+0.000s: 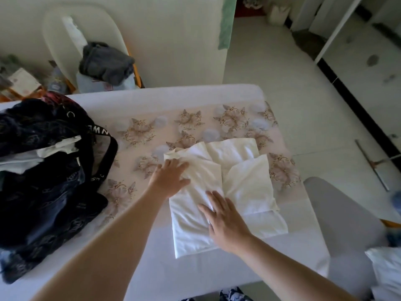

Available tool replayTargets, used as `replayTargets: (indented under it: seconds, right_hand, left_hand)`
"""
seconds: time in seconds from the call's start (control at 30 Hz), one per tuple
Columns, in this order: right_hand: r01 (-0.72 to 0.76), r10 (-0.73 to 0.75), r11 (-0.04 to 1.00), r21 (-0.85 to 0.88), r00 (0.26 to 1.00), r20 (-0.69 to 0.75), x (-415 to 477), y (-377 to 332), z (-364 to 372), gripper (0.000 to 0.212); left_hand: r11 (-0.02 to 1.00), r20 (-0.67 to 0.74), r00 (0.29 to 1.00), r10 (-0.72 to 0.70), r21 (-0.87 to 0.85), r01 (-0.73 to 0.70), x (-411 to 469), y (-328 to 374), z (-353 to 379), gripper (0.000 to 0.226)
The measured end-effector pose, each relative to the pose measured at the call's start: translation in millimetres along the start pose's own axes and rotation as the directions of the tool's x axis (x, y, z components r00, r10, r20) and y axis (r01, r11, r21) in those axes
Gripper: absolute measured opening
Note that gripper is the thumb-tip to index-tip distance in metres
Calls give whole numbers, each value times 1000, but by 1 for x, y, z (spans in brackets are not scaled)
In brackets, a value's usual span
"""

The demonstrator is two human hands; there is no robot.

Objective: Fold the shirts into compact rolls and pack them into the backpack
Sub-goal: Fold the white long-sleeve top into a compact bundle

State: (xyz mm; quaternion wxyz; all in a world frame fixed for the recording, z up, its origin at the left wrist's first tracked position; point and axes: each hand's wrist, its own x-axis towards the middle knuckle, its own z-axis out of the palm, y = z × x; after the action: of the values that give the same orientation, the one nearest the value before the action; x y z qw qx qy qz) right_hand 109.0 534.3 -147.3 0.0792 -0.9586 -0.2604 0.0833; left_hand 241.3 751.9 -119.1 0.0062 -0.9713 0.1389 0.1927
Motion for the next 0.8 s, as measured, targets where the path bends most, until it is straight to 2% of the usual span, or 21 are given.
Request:
replayTargets:
  seconds: [0.03, 0.1, 0.17, 0.33, 0.43, 0.47, 0.53, 0.6, 0.63, 0.67, 0.73, 0.8]
  right_hand:
    - [62, -62, 998, 4, 998, 9, -2, -7, 2, 63]
    - [181, -181, 983, 13, 976, 122, -2, -13, 2, 66]
    - [216, -205, 976, -23, 949, 241, 2, -5, -4, 68]
    - [237, -204, 962, -136, 954, 221, 4, 39, -29, 54]
    - [66, -28, 975, -212, 984, 178, 7, 48, -46, 39]
    - [-23, 51, 974, -225, 991, 122, 6, 47, -47, 34]
    - [-213, 217, 967, -142, 976, 13, 0, 40, -42, 32]
    - [-426, 424, 905, -3, 903, -73, -10, 30, -31, 43]
    - [-532, 534, 846, 39, 840, -98, -14, 24, -26, 51]
    - [-625, 628, 778, 65, 770, -113, -19, 18, -21, 58]
    - [-747, 756, 652, 128, 653, -38, -24, 9, -17, 68]
    - [-777, 780, 598, 197, 621, 78, -27, 5, -14, 70]
  left_hand:
    - [1000, -3, 1000, -16, 4, 16, 0, 2, 0, 65]
    - [996, 39, 998, -46, 82, 43, -2, 3, -2, 63]
    - [983, 108, 989, -96, 169, 76, -6, -2, -4, 62]
    - [963, 159, 970, -182, 227, 143, -42, -19, -5, 55]
    - [978, 296, 939, -177, 159, 135, -67, -21, 5, 59]
    - [983, 326, 930, -169, 123, 135, -76, -19, 9, 60]
    - [985, 264, 949, -174, 28, 173, -97, -13, 22, 56]
    - [954, 58, 968, -246, -162, 252, -120, -7, 38, 47]
    - [918, -32, 949, -315, -265, 296, -129, -8, 46, 44]
    - [867, -69, 919, -389, -367, 339, -137, -10, 55, 42]
    - [756, -46, 880, -472, -535, 377, -144, -18, 67, 35]
    - [701, -51, 888, -456, -635, 324, -145, -28, 73, 23]
